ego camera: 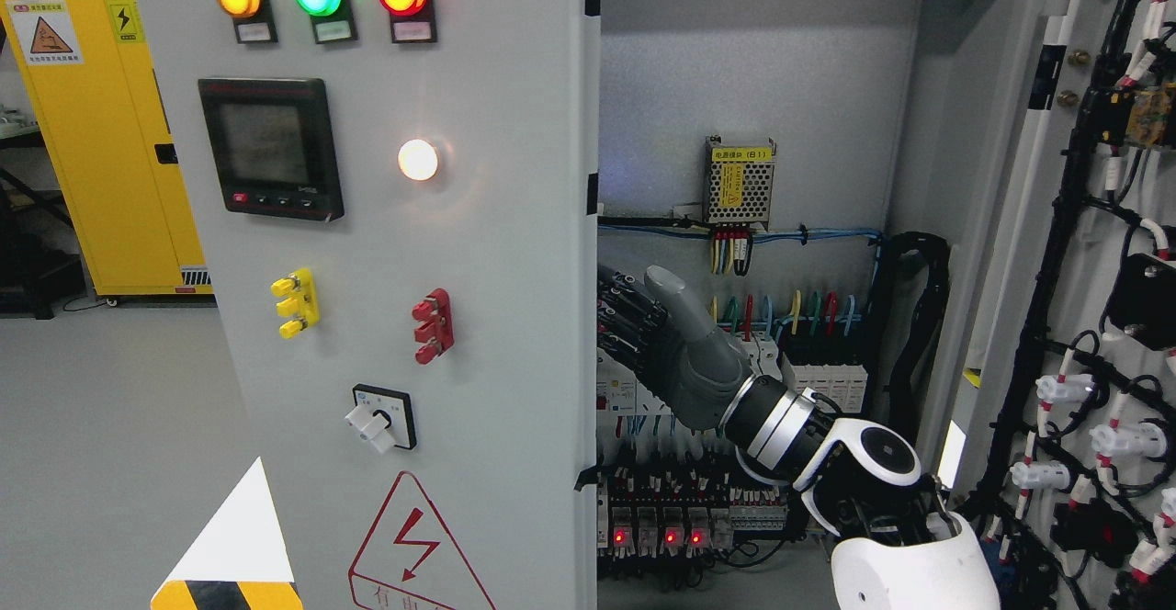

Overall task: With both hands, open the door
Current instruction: 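Pull the indicator-light door open, swinging it away with the right hand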

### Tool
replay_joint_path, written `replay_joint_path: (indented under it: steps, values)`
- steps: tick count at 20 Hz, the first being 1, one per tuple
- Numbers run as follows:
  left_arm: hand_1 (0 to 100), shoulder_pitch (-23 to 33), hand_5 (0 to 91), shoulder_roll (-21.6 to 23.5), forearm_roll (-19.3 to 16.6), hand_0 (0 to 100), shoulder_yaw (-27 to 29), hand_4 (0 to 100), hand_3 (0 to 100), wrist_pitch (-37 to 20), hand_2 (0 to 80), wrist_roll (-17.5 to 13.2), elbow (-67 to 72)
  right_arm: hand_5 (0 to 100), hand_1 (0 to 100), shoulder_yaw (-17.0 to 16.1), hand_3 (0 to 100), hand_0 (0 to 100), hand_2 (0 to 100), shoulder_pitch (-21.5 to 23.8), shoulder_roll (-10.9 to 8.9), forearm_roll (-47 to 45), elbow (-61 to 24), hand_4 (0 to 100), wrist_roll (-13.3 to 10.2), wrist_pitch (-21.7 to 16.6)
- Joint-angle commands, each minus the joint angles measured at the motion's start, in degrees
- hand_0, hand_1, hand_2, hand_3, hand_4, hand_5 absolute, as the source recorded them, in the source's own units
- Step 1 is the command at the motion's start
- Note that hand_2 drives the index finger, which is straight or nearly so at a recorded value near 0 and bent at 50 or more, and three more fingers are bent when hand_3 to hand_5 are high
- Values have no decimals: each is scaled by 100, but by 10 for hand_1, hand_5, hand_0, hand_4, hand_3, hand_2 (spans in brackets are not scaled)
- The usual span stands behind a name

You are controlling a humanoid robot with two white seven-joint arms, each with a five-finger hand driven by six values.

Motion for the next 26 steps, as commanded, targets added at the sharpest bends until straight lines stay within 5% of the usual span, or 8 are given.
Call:
replay_joint_path:
  steps: [1,5,9,26]
  values:
    - [176,0,0,18,0,333,0,0,0,14,0,1,0,0,108,18,0,214,0,100,-16,-10,-244,0,-11,2]
    - [176,0,0,18,0,334,0,0,0,6,0,1,0,0,107,193,0,214,0,407,-77,-439,-710,0,-11,11]
    - [176,0,0,9,0,334,0,0,0,6,0,1,0,0,108,668,0,214,0,776,-481,-564,-1079,0,-20,2]
    - [175,0,0,9,-9,334,0,0,0,14,0,1,0,0,108,2092,0,214,0,1480,-508,-651,-1625,0,-20,11]
